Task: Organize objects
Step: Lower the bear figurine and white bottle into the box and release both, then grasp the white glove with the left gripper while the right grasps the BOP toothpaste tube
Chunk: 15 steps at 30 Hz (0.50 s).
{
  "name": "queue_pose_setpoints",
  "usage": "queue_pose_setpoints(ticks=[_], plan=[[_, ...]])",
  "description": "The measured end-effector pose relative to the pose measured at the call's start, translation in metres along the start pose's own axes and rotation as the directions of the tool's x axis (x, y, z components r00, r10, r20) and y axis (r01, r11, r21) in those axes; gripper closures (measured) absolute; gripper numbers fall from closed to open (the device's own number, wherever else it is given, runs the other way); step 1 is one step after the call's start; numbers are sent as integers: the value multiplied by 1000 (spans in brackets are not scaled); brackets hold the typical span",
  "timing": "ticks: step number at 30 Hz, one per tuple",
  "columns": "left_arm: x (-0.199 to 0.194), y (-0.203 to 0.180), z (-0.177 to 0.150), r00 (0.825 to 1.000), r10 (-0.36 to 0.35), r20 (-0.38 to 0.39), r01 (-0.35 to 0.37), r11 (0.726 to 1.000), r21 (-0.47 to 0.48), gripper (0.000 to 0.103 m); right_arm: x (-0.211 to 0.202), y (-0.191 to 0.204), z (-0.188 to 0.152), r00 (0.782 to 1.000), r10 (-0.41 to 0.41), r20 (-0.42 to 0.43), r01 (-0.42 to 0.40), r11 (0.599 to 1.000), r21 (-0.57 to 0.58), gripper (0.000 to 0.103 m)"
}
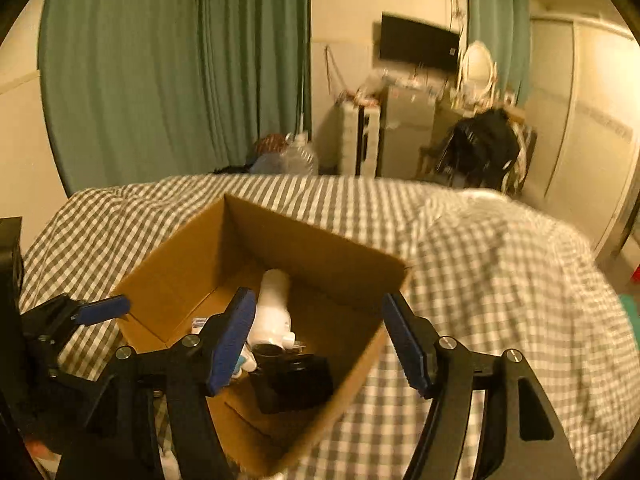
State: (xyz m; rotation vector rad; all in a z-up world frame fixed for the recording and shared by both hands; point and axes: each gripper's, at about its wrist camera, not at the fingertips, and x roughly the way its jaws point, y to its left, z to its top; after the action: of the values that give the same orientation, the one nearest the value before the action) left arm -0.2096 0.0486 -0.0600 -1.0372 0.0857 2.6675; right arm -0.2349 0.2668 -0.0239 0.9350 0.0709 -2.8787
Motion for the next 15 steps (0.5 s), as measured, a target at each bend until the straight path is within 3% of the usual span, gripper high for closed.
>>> queue_pose_setpoints(ticks=[6,15], plan=[[-47,0,-21,999,30,38,-29,999,-30,6,-43,-2,-18,999,25,41,-25,1000,17,36],[-72,2,-68,999,38,-7,-38,994,-99,6,-66,-1,-65,997,59,-43,-58,998,32,36]])
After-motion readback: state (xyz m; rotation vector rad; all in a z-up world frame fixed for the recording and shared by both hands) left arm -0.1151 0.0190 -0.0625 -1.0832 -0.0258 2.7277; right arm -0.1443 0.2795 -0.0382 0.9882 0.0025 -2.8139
